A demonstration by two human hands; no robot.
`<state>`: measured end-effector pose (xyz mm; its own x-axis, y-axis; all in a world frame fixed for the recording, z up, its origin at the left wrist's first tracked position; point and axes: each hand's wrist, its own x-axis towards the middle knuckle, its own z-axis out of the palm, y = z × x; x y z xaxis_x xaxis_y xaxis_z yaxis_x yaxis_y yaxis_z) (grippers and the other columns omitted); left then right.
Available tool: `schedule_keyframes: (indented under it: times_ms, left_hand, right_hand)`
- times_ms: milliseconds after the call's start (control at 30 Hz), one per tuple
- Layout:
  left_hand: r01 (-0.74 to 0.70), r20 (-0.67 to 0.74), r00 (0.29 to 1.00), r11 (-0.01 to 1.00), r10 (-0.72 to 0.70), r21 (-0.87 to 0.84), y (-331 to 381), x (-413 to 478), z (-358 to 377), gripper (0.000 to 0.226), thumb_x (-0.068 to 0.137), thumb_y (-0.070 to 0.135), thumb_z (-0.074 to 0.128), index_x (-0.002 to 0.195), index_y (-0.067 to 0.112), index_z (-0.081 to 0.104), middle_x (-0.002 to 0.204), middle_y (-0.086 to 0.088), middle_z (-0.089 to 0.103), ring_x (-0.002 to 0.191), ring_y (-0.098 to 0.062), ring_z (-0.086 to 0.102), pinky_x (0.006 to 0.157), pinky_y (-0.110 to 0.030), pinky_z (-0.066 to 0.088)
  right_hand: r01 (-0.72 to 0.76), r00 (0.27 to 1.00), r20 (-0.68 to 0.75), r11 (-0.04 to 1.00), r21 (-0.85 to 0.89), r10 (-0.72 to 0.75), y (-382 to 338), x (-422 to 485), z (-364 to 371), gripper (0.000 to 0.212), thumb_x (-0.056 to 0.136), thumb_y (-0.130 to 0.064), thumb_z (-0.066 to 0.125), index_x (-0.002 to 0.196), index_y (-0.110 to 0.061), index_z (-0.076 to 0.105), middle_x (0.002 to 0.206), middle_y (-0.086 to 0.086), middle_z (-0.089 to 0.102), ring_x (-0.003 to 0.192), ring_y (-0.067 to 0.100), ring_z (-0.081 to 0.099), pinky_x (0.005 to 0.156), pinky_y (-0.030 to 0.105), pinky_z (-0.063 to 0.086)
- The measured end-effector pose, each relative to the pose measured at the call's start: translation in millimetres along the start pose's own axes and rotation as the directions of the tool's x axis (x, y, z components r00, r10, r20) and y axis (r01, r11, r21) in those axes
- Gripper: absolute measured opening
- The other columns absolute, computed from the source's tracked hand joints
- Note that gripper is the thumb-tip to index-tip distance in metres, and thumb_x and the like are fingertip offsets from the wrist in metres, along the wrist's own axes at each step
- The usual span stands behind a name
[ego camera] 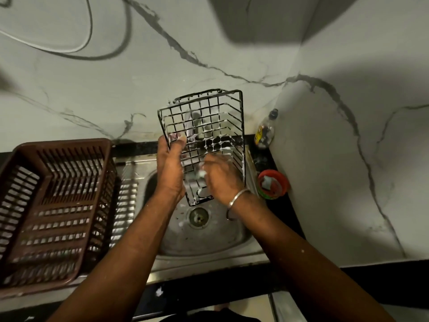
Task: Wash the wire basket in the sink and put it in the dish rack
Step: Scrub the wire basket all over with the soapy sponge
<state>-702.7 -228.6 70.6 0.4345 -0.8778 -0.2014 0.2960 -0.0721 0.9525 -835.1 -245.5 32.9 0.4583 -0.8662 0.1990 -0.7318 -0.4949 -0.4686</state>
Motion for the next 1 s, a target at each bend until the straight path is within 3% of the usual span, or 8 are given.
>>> schedule_keyframes:
  times_ms: [200,333,400,533,700,833,933,1000]
  left_hand:
    - [-0.024,0.019,1.0,0.999,0.024,0.029,7.0,4.0,-1.8,0.093,0.076,0.055,0.07,0.157,0.016,0.044,0.16,-0.008,0.049,0.143,-0.026,0.049,0.116,-0.049,0.039]
    - [-0.051,0.066,0.997,0.994,0.045,0.096,3.0,1.6,-2.3,0.086,0.084,0.054,0.068,0.159,0.025,0.04,0.166,-0.001,0.042,0.147,-0.023,0.044,0.099,-0.03,0.037]
    - [-0.066,0.071,0.996,0.992,0.059,0.105,5.0,3.2,-2.7,0.087,0.084,0.054,0.069,0.16,0.025,0.038,0.167,-0.001,0.041,0.148,-0.023,0.043,0.107,-0.039,0.038]
    - [-0.05,0.028,0.998,0.994,0.047,0.093,15.2,5.8,-3.2,0.088,0.082,0.053,0.068,0.159,0.021,0.041,0.163,-0.005,0.046,0.143,-0.025,0.048,0.113,-0.048,0.041]
    - [-0.072,0.054,0.996,0.99,0.065,0.123,18.0,1.8,-0.8,0.083,0.083,0.05,0.067,0.156,0.019,0.044,0.16,-0.006,0.049,0.141,-0.024,0.05,0.108,-0.044,0.042]
    - [-0.106,0.058,0.993,0.986,0.1,0.127,21.2,1.0,2.6,0.059,0.091,0.044,0.067,0.147,0.031,0.053,0.152,0.0,0.054,0.132,-0.015,0.055,0.107,-0.04,0.04]
    - [-0.064,0.05,0.997,0.987,0.058,0.145,18.2,0.4,-0.3,0.08,0.091,0.047,0.068,0.162,0.026,0.037,0.166,-0.001,0.04,0.145,-0.02,0.044,0.114,-0.042,0.034]
    - [-0.039,0.034,0.999,0.991,0.035,0.132,17.1,1.6,-2.5,0.083,0.086,0.05,0.066,0.16,0.023,0.04,0.165,-0.002,0.043,0.145,-0.022,0.045,0.116,-0.049,0.035]
  right_hand:
    - [-0.014,0.941,0.338,0.996,0.088,-0.016,-3.2,-13.6,-12.9,0.042,0.083,0.012,0.067,0.106,-0.021,0.078,0.116,-0.003,0.068,0.11,0.017,0.062,0.101,0.036,0.053]
    - [-0.029,0.999,0.015,0.999,-0.016,0.029,-7.3,-2.6,-16.8,0.044,0.085,0.011,0.066,0.121,-0.014,0.072,0.121,0.005,0.066,0.113,0.019,0.058,0.105,0.035,0.05]
    - [0.043,0.996,0.085,0.996,-0.077,-0.036,-9.1,-7.2,-5.0,0.048,0.084,0.011,0.066,0.124,-0.014,0.07,0.12,0.006,0.067,0.113,0.023,0.062,0.102,0.035,0.052]
    - [-0.008,0.963,0.268,1.0,0.021,0.002,-0.2,-14.7,-2.6,0.045,0.088,0.007,0.064,0.126,-0.018,0.072,0.127,0.004,0.069,0.116,0.021,0.064,0.104,0.03,0.05]
    - [-0.131,0.971,-0.192,0.989,0.071,0.142,2.0,-5.3,-2.0,0.027,0.101,-0.01,0.055,0.119,-0.012,0.075,0.116,0.004,0.066,0.109,0.015,0.057,0.104,0.018,0.04]
    - [0.068,0.998,0.012,0.996,0.059,-0.068,-6.3,-17.5,17.8,0.029,0.087,-0.006,0.057,0.107,-0.011,0.078,0.115,0.007,0.07,0.111,0.023,0.061,0.11,0.03,0.043]
    - [0.085,0.986,0.126,0.977,0.197,-0.111,-9.3,-22.8,9.2,0.039,0.084,0.01,0.058,0.113,-0.009,0.077,0.116,0.006,0.072,0.109,0.017,0.064,0.105,0.02,0.045]
    - [0.04,0.993,0.1,0.965,0.259,-0.068,-3.7,-24.4,5.7,0.041,0.088,0.011,0.059,0.12,-0.009,0.074,0.115,0.005,0.071,0.104,0.01,0.063,0.102,0.02,0.051]
